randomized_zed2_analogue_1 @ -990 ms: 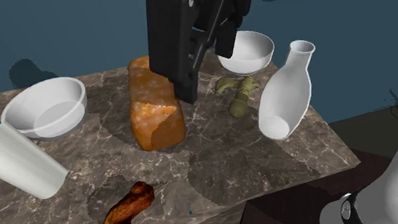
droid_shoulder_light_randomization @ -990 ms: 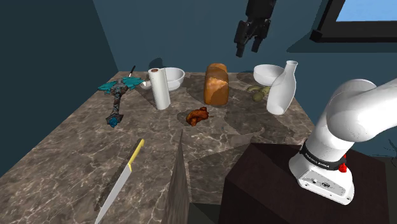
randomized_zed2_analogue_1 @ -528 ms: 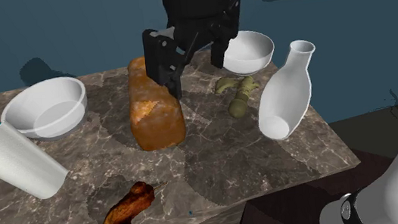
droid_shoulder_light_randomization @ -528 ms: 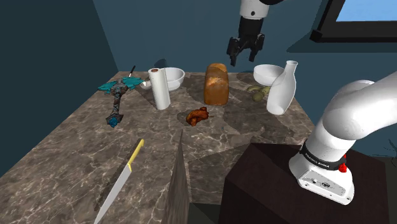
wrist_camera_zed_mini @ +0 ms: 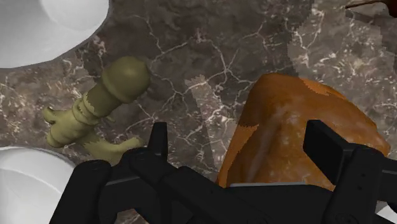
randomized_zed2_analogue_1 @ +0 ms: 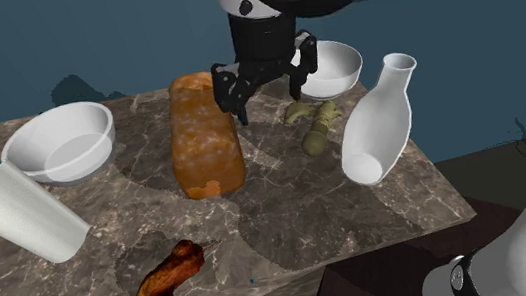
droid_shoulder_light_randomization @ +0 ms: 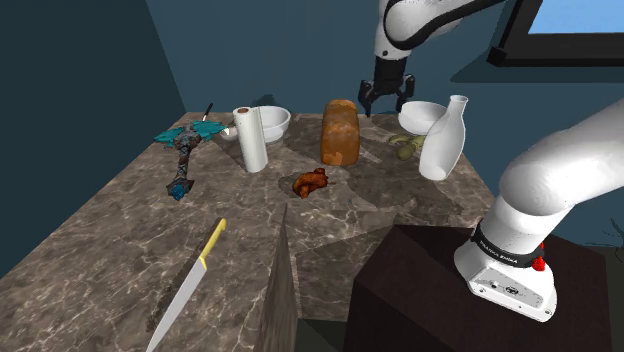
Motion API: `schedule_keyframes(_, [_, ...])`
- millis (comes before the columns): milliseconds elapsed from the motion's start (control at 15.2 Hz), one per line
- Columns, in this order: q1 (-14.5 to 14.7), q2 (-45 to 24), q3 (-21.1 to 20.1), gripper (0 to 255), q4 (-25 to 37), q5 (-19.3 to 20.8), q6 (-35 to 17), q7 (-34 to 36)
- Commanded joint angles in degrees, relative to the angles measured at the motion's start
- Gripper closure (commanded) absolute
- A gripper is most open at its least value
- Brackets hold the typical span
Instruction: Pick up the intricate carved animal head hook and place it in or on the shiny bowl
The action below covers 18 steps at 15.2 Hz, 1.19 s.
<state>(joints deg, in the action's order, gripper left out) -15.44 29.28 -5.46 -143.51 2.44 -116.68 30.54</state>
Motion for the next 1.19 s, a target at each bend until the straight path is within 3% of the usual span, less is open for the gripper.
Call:
schedule_keyframes(0, [-2.37, -2.73, 0.27, 0, -0.41, 1.57, -2.60, 2.98])
schedule_keyframes(924, [-16.86, -18.37, 3.32, 0, -2.54, 13.62, -15.70, 26.34])
schedule_keyframes(1122, [-17.69, -20.12, 3.74, 0, -3.17, 14.80, -17.86, 27.75])
